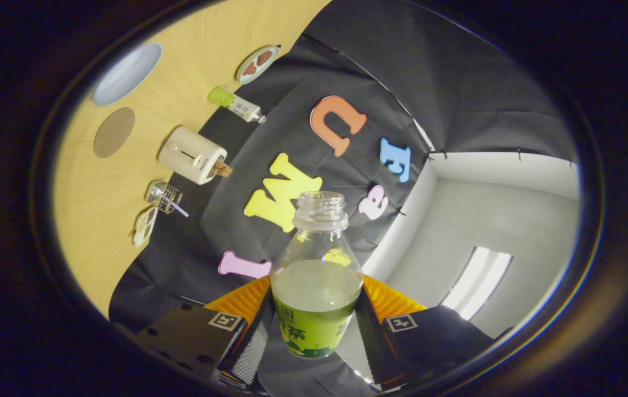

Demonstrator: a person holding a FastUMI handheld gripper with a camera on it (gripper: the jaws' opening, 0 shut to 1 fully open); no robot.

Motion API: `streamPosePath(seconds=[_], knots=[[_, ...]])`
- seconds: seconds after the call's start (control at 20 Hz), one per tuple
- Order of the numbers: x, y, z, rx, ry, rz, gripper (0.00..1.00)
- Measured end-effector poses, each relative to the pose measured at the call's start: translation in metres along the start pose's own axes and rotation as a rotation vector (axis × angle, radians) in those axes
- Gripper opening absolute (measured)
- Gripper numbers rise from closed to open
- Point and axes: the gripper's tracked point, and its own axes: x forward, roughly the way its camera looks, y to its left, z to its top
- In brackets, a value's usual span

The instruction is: Take the bottle from table, then pour the juice into the cup, finally place the bottle on the coaster

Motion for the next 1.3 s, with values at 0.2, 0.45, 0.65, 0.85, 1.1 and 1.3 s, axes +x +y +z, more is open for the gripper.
streamPosePath(seconds=[0.2, 0.45, 0.65, 0.85, 1.1, 1.3], knots=[[0.003, 0.018, -0.001, 0.264, 0.071, 0.105, 0.8], [0.003, 0.026, -0.002, 0.579, 0.16, 0.181, 0.8], [0.008, 0.02, 0.0, 0.88, 0.206, 0.211, 0.8], [0.007, 0.039, 0.008, 1.179, 0.246, 0.37, 0.8], [0.015, 0.048, 0.012, 1.428, 0.244, 0.388, 0.8], [0.016, 0.081, 0.036, 1.625, 0.245, 0.556, 0.8]])
